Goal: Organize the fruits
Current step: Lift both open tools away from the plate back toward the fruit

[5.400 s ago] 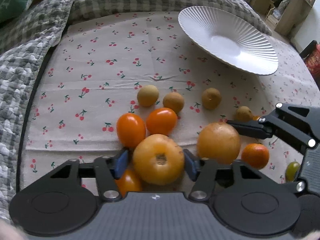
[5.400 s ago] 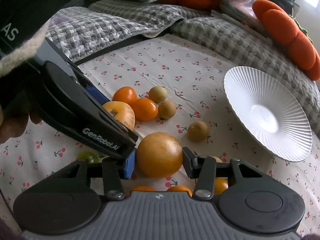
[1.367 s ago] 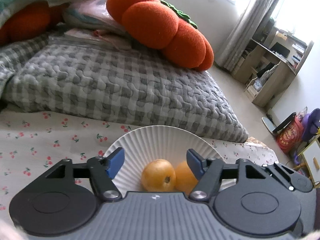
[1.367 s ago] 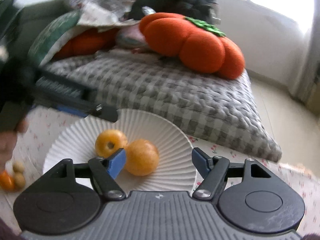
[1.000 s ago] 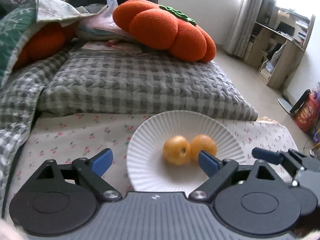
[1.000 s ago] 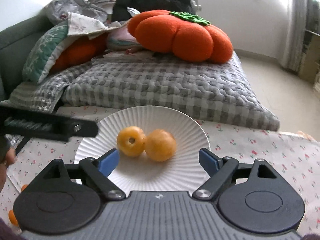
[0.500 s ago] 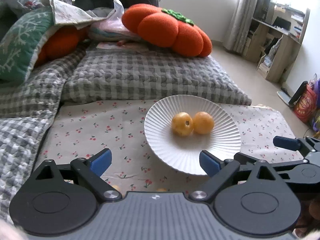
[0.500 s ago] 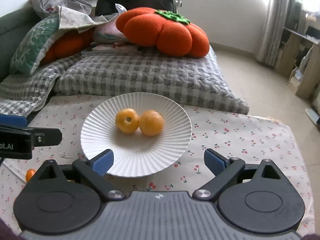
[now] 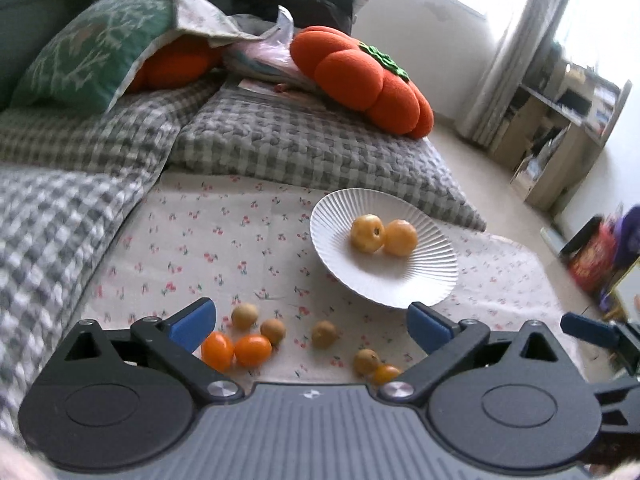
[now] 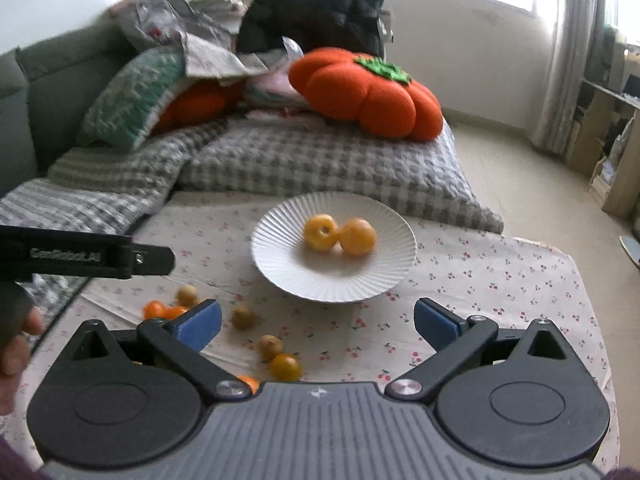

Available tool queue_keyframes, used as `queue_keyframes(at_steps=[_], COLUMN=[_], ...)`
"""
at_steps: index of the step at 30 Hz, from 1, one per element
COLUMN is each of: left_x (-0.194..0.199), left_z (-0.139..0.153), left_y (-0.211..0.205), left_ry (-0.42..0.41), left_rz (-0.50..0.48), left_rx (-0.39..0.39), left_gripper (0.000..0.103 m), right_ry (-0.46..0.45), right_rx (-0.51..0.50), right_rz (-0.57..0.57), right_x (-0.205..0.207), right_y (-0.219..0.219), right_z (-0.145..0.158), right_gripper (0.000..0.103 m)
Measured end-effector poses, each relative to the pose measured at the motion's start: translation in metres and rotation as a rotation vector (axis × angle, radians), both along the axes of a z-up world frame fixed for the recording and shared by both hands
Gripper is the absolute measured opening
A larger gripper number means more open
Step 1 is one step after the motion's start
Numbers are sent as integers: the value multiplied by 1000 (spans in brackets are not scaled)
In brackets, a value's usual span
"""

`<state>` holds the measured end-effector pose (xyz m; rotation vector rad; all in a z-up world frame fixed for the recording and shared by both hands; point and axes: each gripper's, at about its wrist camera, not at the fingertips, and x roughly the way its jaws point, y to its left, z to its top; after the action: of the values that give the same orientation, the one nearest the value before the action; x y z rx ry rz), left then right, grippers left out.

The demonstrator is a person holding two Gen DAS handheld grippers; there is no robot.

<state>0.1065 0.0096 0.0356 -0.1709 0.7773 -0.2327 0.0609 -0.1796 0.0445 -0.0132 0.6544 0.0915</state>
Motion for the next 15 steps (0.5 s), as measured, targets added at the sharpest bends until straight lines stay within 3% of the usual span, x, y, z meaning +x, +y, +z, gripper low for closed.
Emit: queue_keyframes(at_steps=[5, 12, 15], left_x=[-22, -39, -42], left_z=[3, 6, 10], left_y=[16, 33, 30], left_ry=[-4, 19, -27], left_rz=[-6, 45, 65], left_rx=[-18, 10, 69], left_gripper=[95, 95, 95], right_ry=[-25, -57, -79], right_rx=[128, 111, 73], right_rz=[-58, -69, -105], right_x=[-21, -37, -36], right_y=[-4, -4, -12], right_z=[10, -2, -5], right_gripper=[103, 102, 102])
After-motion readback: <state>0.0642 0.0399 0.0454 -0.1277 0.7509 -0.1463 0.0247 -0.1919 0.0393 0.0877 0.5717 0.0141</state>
